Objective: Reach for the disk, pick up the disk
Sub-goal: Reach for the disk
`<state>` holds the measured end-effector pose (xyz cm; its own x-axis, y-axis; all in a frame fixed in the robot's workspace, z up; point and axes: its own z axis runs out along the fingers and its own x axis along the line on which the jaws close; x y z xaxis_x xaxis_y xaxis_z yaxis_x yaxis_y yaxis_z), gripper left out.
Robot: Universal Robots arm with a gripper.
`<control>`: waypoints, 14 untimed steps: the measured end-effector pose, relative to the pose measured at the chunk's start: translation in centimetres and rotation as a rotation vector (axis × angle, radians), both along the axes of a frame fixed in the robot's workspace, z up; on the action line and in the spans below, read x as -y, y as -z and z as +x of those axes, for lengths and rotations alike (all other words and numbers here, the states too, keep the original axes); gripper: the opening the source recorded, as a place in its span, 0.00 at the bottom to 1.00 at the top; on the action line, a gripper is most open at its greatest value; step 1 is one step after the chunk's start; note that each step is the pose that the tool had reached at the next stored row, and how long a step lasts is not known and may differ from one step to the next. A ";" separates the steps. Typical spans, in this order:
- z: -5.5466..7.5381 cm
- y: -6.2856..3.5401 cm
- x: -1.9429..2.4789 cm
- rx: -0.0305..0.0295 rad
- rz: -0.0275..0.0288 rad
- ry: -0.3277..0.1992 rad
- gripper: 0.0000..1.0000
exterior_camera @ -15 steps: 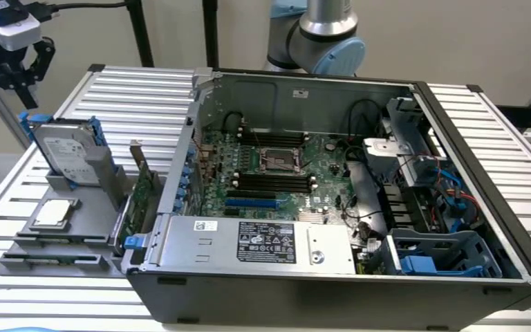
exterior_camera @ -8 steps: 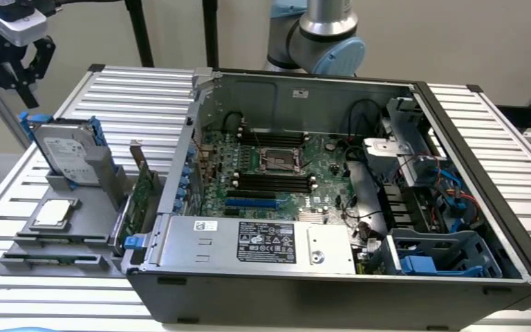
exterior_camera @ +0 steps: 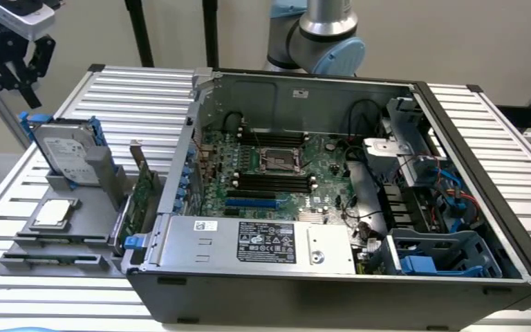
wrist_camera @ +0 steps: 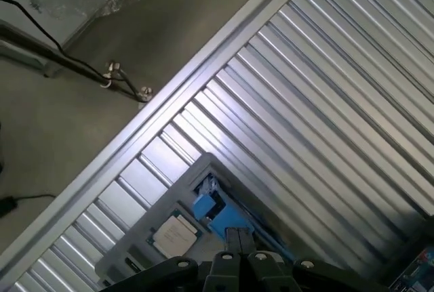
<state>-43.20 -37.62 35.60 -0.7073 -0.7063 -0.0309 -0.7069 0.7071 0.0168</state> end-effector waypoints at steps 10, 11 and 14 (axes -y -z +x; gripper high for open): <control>0.0 0.05 0.00 0.0060 0.0003 -0.182 0.11; 0.0 0.06 0.00 0.0060 0.0004 -0.200 0.11; 0.0 0.09 0.00 0.0060 0.0005 -0.254 0.11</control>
<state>-43.21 -37.62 35.51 -0.5069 -0.8613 -0.0350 -0.8620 0.5068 0.0124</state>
